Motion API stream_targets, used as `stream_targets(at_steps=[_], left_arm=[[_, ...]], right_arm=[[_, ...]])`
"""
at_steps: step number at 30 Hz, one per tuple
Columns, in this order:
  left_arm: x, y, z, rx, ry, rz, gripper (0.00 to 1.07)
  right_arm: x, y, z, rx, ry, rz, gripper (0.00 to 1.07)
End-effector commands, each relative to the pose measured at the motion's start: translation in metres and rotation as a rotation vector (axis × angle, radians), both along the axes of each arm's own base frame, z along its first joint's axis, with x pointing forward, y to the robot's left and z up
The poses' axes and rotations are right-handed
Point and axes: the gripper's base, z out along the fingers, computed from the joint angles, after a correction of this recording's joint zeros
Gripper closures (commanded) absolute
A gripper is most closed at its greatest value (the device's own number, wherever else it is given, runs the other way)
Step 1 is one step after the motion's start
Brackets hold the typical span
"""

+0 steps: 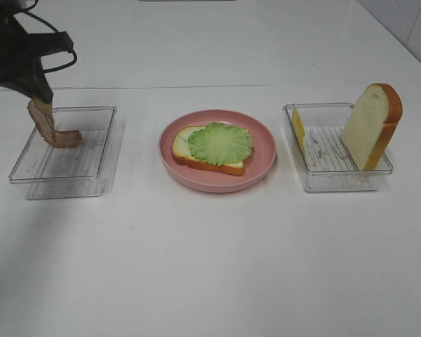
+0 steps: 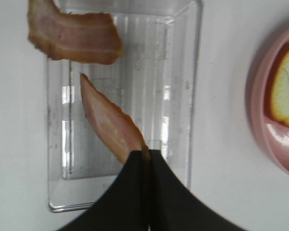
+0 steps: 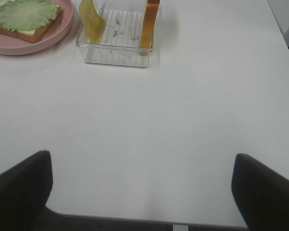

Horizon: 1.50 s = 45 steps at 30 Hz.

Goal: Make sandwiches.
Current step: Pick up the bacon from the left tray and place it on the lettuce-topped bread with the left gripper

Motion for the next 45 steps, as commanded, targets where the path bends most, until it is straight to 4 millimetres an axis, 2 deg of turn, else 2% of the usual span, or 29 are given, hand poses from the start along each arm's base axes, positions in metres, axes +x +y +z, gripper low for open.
stream_targets(at_steps=[1, 3, 4, 6, 9, 11, 12, 14, 17, 19, 22, 24, 27, 29, 31, 32, 33, 38, 45], left_arm=[[0.002, -0.016, 0.016, -0.032, -0.036, -0.027, 1.07], [0.005, -0.034, 0.034, -0.067, -0.09, -0.044, 1.07], [0.005, -0.034, 0.034, -0.067, -0.09, -0.044, 1.07], [0.008, -0.054, 0.052, -0.12, -0.155, -0.041, 1.07], [0.008, -0.059, 0.055, -0.133, -0.168, -0.04, 1.07], [0.01, -0.082, 0.06, -0.195, -0.2, -0.051, 1.07], [0.01, -0.082, 0.06, -0.195, -0.2, -0.051, 1.07], [0.01, -0.099, 0.057, -0.243, -0.212, -0.06, 1.07], [0.01, -0.104, 0.055, -0.26, -0.213, -0.061, 1.07], [0.011, -0.125, 0.044, -0.305, -0.201, -0.074, 1.07], [0.012, -0.128, 0.041, -0.316, -0.201, -0.074, 1.07], [0.012, -0.152, 0.025, -0.381, -0.183, -0.118, 1.07], [0.011, -0.158, 0.021, -0.396, -0.179, -0.132, 1.07], [0.012, -0.179, 0.003, -0.47, -0.153, -0.166, 1.07], [0.012, -0.182, -0.001, -0.488, -0.147, -0.164, 1.07], [0.014, -0.188, -0.013, -0.535, -0.116, -0.157, 1.07], [0.014, -0.188, -0.013, -0.535, -0.116, -0.157, 1.07], [0.023, -0.202, -0.041, -0.642, -0.054, -0.168, 1.07], [0.037, -0.211, -0.065, -0.66, -0.003, -0.192, 1.07]], right_arm=[[-0.005, 0.0, 0.0, 0.004, -0.038, -0.001, 0.09], [-0.005, 0.0, 0.0, 0.004, -0.038, -0.001, 0.09], [-0.005, 0.0, 0.0, 0.004, -0.038, -0.001, 0.09], [-0.005, 0.0, 0.0, 0.004, -0.038, -0.001, 0.09], [-0.005, 0.0, 0.0, 0.004, -0.038, -0.001, 0.09], [-0.005, 0.0, 0.0, 0.004, -0.038, -0.001, 0.09], [-0.005, 0.0, 0.0, 0.004, -0.038, -0.001, 0.09], [-0.005, 0.001, 0.0, 0.005, -0.038, -0.001, 0.09], [-0.005, 0.001, 0.0, 0.005, -0.038, -0.001, 0.09], [-0.005, 0.001, 0.0, 0.005, -0.038, -0.001, 0.09], [-0.005, 0.001, 0.0, 0.006, -0.038, 0.0, 0.09], [-0.005, 0.001, 0.0, 0.005, -0.038, -0.001, 0.09], [-0.005, 0.001, 0.0, 0.005, -0.038, -0.001, 0.09], [-0.005, 0.001, 0.0, 0.005, -0.038, -0.001, 0.09], [-0.005, 0.001, 0.0, 0.005, -0.038, -0.001, 0.09], [-0.005, 0.001, 0.0, 0.005, -0.038, -0.001, 0.09], [-0.005, 0.001, 0.0, 0.005, -0.038, -0.001, 0.09], [-0.005, 0.001, 0.0, 0.005, -0.038, -0.001, 0.09], [-0.005, 0.001, 0.0, 0.005, -0.038, -0.001, 0.09]])
